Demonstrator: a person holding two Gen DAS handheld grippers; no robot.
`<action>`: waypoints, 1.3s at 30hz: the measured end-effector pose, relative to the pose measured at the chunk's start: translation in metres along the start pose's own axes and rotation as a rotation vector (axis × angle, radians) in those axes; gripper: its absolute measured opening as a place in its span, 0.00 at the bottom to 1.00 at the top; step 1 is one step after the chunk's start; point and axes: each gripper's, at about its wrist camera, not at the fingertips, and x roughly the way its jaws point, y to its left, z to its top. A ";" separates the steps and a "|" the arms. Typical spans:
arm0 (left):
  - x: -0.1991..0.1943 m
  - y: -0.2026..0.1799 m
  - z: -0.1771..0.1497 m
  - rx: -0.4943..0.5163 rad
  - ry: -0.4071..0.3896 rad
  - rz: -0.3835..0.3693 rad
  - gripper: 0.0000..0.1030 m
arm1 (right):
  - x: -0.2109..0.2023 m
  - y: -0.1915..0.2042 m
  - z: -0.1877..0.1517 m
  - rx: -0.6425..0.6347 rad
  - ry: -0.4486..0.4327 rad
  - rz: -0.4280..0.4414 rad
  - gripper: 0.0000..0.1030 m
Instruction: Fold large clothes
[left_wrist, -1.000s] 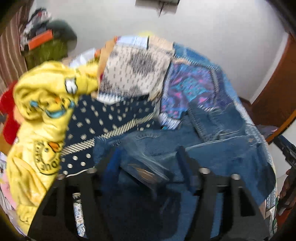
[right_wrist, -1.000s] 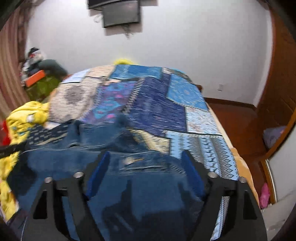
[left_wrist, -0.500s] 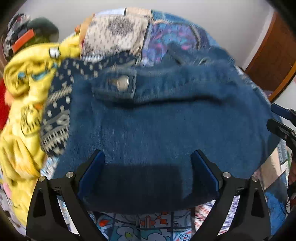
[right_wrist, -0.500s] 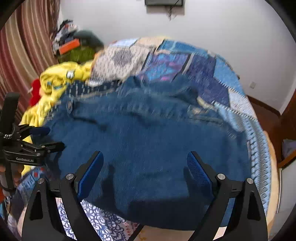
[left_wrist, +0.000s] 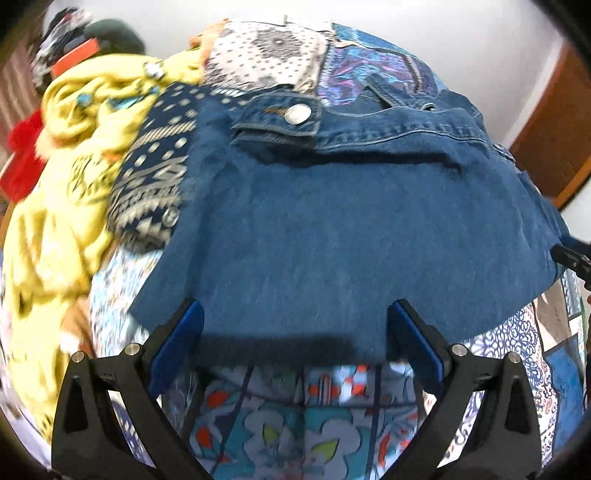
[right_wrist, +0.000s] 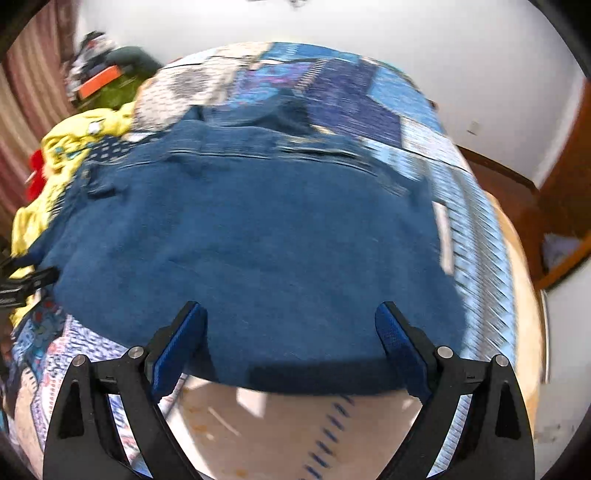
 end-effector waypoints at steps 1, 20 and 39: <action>-0.003 0.003 -0.006 -0.019 0.001 0.002 0.98 | -0.002 -0.006 -0.002 0.023 0.002 0.008 0.92; -0.015 0.067 -0.046 -0.505 0.010 -0.381 0.98 | -0.045 -0.019 -0.019 0.076 -0.040 -0.025 0.92; 0.055 0.094 0.000 -0.777 -0.063 -0.486 0.34 | -0.008 0.024 0.006 0.037 -0.011 0.039 0.92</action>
